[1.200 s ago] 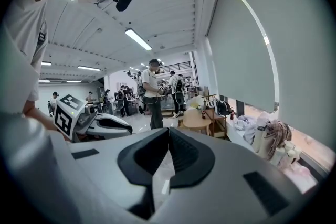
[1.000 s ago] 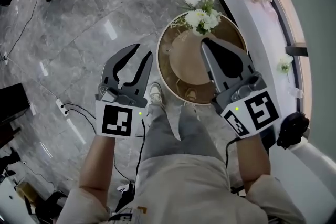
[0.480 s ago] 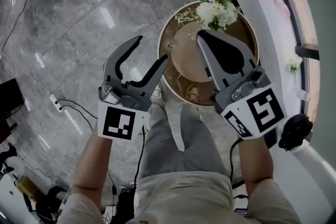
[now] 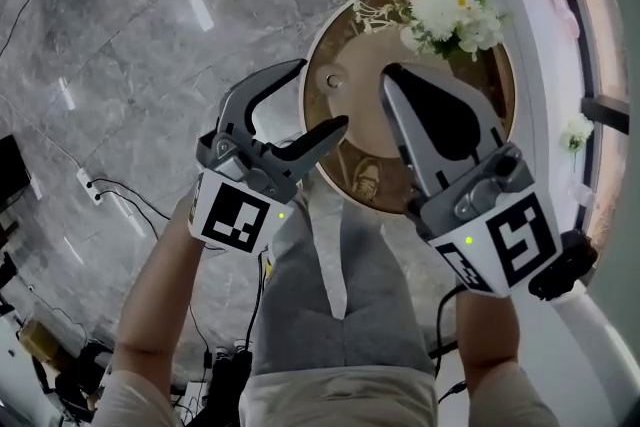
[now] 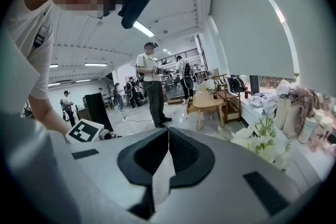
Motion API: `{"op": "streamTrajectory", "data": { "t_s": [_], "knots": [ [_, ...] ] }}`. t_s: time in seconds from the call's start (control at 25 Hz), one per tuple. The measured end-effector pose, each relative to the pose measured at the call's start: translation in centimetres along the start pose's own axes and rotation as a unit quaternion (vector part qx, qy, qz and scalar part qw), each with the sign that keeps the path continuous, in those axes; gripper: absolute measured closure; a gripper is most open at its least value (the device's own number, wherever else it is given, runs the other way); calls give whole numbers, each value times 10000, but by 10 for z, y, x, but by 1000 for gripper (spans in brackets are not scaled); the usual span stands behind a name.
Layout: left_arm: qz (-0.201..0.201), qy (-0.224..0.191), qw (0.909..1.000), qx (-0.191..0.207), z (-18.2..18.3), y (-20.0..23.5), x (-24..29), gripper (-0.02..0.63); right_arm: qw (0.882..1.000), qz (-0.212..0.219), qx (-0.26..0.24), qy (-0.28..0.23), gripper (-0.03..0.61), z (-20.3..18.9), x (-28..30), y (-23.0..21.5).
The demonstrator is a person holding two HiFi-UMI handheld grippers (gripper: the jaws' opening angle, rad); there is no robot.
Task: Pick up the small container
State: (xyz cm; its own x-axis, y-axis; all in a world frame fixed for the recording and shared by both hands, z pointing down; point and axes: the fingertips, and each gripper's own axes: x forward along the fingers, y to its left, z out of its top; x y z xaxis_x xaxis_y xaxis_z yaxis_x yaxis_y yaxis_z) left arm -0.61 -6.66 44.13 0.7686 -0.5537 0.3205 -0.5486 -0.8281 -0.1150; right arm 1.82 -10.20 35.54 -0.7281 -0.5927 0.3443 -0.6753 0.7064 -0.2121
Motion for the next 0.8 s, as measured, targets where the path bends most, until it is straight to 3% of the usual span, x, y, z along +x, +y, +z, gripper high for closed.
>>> {"op": "streamTrajectory", "data": {
  "t_s": [0.48,0.8],
  "knots": [
    [-653,-173,9977,57,-93,-24,56,295,9995,189,98,253,571,-85,35,-3],
    [-775,228,9967,0,-162,-38,94,288,9984,208,-20,520,571,-127,53,-16]
  ]
}}
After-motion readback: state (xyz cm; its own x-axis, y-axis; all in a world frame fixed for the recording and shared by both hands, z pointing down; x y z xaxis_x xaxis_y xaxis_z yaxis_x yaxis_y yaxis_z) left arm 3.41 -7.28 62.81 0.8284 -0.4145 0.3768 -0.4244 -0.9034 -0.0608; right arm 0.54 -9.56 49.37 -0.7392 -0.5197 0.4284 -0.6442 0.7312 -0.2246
